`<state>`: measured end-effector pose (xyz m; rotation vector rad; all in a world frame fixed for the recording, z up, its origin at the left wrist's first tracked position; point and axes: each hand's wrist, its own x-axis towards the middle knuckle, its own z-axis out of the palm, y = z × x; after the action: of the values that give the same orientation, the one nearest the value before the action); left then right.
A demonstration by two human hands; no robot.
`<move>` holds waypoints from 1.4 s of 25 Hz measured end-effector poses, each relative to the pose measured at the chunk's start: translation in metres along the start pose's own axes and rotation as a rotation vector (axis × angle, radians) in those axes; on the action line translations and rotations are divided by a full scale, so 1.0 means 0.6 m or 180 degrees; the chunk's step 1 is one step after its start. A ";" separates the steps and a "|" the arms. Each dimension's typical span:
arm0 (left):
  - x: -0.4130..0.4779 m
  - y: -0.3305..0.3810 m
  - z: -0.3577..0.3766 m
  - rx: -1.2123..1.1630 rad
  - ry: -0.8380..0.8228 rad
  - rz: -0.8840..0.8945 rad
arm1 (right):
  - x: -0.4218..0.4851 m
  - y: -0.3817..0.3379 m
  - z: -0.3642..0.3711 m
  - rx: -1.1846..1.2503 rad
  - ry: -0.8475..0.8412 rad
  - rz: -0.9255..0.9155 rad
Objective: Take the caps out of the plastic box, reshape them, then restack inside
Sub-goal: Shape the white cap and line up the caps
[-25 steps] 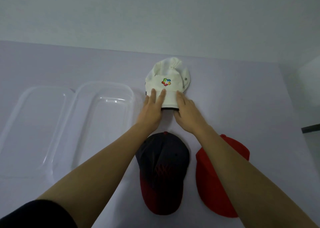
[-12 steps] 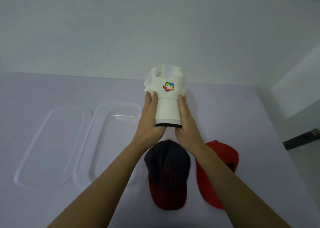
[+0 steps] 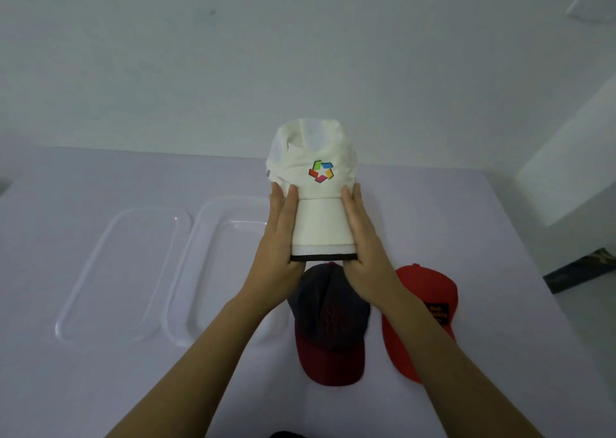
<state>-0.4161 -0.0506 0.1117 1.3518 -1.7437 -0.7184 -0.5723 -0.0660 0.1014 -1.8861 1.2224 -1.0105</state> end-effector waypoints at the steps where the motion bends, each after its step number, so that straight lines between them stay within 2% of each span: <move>1: -0.006 0.009 0.003 -0.0244 0.0046 -0.0019 | -0.007 -0.009 0.011 0.0302 0.0094 0.0009; 4: -0.024 0.038 0.019 -0.1321 0.0217 -0.0321 | -0.019 -0.049 0.045 0.1347 0.0391 0.0241; 6: -0.025 0.049 0.019 -0.1878 0.0388 -0.0478 | -0.022 -0.066 0.062 0.1707 0.0529 0.0426; 9: -0.023 0.055 0.013 -0.2013 0.0398 -0.0353 | -0.019 -0.079 0.078 0.1782 0.0607 0.0415; 11: -0.028 0.057 0.004 -0.1781 0.0487 -0.0227 | -0.017 -0.083 0.077 0.1757 0.0672 0.0338; 13: -0.033 0.043 -0.018 -0.1403 0.0318 -0.0045 | -0.021 -0.072 0.062 0.1386 0.0602 0.0105; 15: -0.030 0.006 -0.039 -0.0763 -0.0282 0.0121 | -0.031 -0.043 0.039 0.0646 0.0437 -0.0114; 17: -0.027 -0.018 -0.063 -0.0886 -0.0911 0.0003 | -0.042 -0.015 0.020 0.0030 0.0398 -0.0185; 18: -0.022 -0.020 -0.071 -0.1214 -0.0912 -0.0166 | -0.048 -0.007 0.014 -0.0162 0.0405 -0.0285; 20: 0.002 -0.008 -0.082 -0.1642 -0.0353 -0.0448 | -0.060 0.004 0.010 -0.0479 0.0341 -0.0458; 22: 0.035 0.004 -0.093 -0.1412 0.0132 -0.0456 | -0.068 0.008 0.009 -0.0786 0.0229 -0.0568; 23: 0.051 0.005 -0.101 -0.1226 0.0199 -0.0423 | -0.071 0.007 0.010 -0.0904 0.0177 -0.0625; 24: 0.066 0.005 -0.108 -0.1083 0.0109 -0.0401 | -0.073 0.005 0.010 -0.0979 0.0138 -0.0681; 28: 0.084 0.013 -0.111 -0.0634 -0.0953 -0.0294 | -0.079 -0.002 0.010 -0.0991 0.0137 -0.0770; 29: 0.083 0.016 -0.105 -0.0687 -0.1080 -0.0269 | -0.080 -0.003 0.010 -0.0975 0.0129 -0.0734; 32: 0.079 0.020 -0.095 -0.1278 -0.0895 -0.0355 | -0.082 -0.010 0.009 -0.1032 -0.0086 -0.0619; 35: 0.082 0.012 -0.100 -0.1312 -0.0521 -0.0265 | -0.087 -0.023 -0.010 -0.1065 -0.0876 -0.0548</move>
<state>-0.3743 -0.0940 0.1608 1.1086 -1.5562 -1.1904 -0.5858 -0.0133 0.1029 -2.3333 1.1322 -0.6275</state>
